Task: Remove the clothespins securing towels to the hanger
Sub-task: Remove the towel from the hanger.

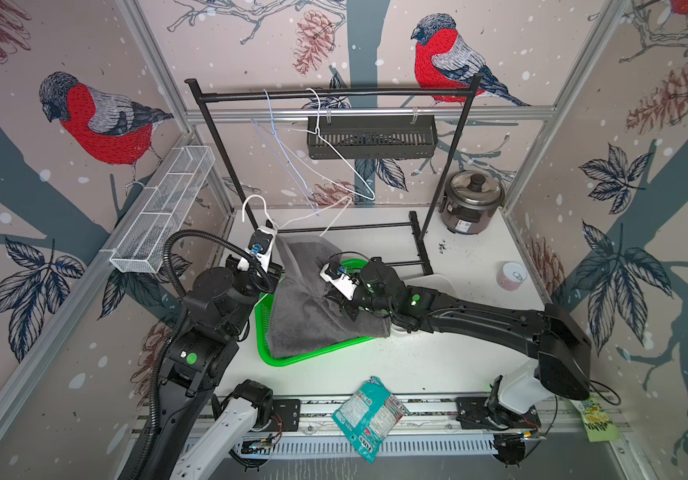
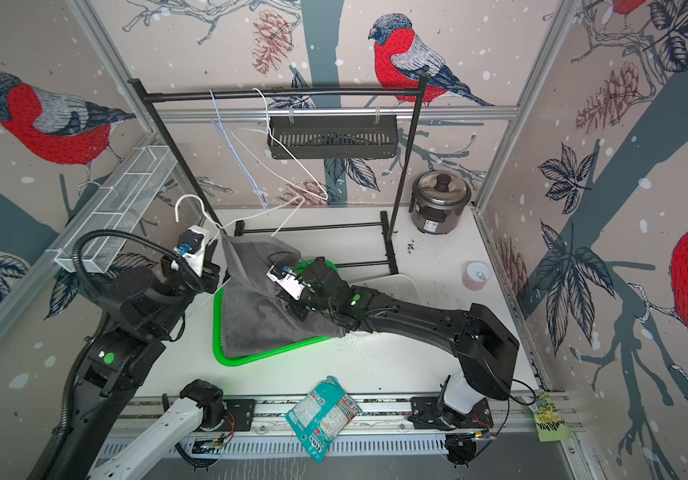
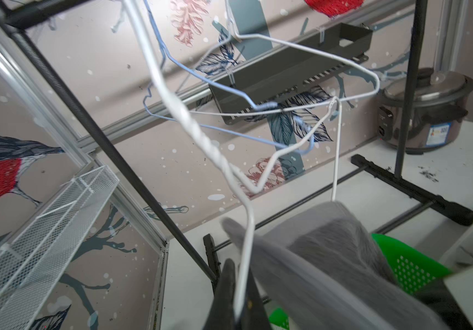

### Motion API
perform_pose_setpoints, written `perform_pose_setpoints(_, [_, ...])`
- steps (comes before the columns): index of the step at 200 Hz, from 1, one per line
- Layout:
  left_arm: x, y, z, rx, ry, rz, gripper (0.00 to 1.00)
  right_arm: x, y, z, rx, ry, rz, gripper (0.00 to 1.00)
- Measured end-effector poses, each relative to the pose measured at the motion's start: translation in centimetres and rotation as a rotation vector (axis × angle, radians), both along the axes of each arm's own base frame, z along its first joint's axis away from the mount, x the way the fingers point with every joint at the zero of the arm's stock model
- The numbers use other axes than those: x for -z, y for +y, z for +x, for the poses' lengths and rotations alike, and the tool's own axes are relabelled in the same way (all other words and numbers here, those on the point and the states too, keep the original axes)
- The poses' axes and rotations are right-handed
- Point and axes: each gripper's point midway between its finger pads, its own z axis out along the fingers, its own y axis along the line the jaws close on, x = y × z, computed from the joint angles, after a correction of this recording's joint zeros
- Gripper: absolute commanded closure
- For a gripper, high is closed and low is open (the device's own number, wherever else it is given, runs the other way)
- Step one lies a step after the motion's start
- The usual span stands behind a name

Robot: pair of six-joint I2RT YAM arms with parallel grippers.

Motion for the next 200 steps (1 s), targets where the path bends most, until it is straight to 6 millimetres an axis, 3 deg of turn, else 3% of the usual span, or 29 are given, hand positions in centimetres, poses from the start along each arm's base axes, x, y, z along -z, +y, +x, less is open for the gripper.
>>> perform_pose_setpoints(25, [-2.1,0.7,-0.5,-0.027,-0.056,-0.018,1.00,3.0,-1.3,-1.0,-0.009,0.041,-0.083,0.98])
perform_pose_setpoints(70, [-3.0,1.2,-0.6,-0.056,-0.073,-0.026,1.00,4.4,-1.9,-0.7,0.001,0.035,-0.133,0.98])
perform_pose_setpoints(131, [-3.1,1.3,-0.7,-0.059,-0.075,-0.030,1.00,7.4,-0.1,2.0,0.034,0.081,-0.221,0.98])
perform_pose_setpoints(200, [-2.7,1.2,-0.5,-0.055,-0.065,-0.023,1.00,11.8,2.0,2.9,-0.002,0.128,-0.314,0.95])
